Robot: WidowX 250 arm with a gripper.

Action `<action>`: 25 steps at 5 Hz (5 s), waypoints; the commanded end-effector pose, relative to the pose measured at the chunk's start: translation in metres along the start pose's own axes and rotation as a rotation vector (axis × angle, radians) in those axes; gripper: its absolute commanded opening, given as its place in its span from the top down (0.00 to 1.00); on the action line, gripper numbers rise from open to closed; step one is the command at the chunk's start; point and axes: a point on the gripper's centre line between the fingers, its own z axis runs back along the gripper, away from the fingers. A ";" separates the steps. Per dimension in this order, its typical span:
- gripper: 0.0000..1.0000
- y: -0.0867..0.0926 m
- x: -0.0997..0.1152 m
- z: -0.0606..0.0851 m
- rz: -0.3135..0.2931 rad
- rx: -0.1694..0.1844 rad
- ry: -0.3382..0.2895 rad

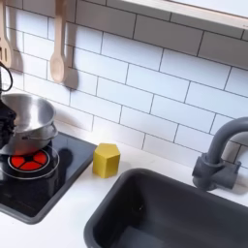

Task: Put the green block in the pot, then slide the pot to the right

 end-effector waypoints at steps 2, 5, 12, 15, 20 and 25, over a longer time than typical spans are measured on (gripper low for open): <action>0.00 -0.001 -0.009 -0.018 -0.023 -0.010 0.047; 0.00 -0.002 -0.005 -0.031 -0.026 -0.010 0.068; 0.00 0.001 -0.014 -0.067 -0.009 -0.051 0.177; 1.00 -0.005 -0.015 -0.062 -0.051 -0.035 0.172; 1.00 0.008 -0.012 -0.012 -0.024 -0.043 0.082; 1.00 0.009 0.059 0.020 0.052 -0.057 -0.096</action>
